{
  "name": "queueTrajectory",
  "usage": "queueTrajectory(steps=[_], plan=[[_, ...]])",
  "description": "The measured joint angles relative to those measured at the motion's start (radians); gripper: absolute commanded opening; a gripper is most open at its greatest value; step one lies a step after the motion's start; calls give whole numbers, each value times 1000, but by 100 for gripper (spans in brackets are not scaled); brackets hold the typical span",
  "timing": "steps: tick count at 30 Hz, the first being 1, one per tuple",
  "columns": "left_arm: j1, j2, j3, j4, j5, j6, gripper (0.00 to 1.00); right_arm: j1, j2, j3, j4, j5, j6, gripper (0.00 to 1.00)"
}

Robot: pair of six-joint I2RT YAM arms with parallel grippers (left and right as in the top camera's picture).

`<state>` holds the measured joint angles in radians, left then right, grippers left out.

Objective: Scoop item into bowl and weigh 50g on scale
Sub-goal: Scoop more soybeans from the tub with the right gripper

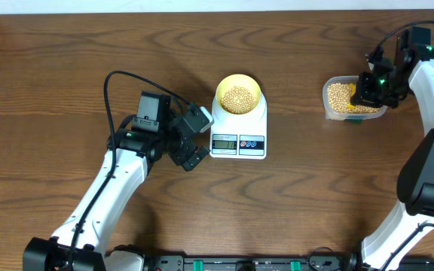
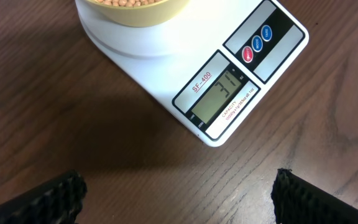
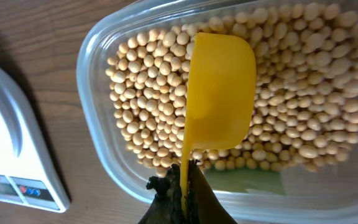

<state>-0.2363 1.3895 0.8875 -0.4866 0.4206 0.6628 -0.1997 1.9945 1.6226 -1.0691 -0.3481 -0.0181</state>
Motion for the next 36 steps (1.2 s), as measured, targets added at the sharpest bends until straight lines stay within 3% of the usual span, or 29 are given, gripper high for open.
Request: queueTrajectory(steps=[16, 36], plan=[[0, 0, 0, 0, 0, 0, 98, -56, 2, -10, -5, -175, -50, 1], [0, 0, 0, 0, 0, 0, 97, -318, 2, -11, -117, -429, -244, 1]])
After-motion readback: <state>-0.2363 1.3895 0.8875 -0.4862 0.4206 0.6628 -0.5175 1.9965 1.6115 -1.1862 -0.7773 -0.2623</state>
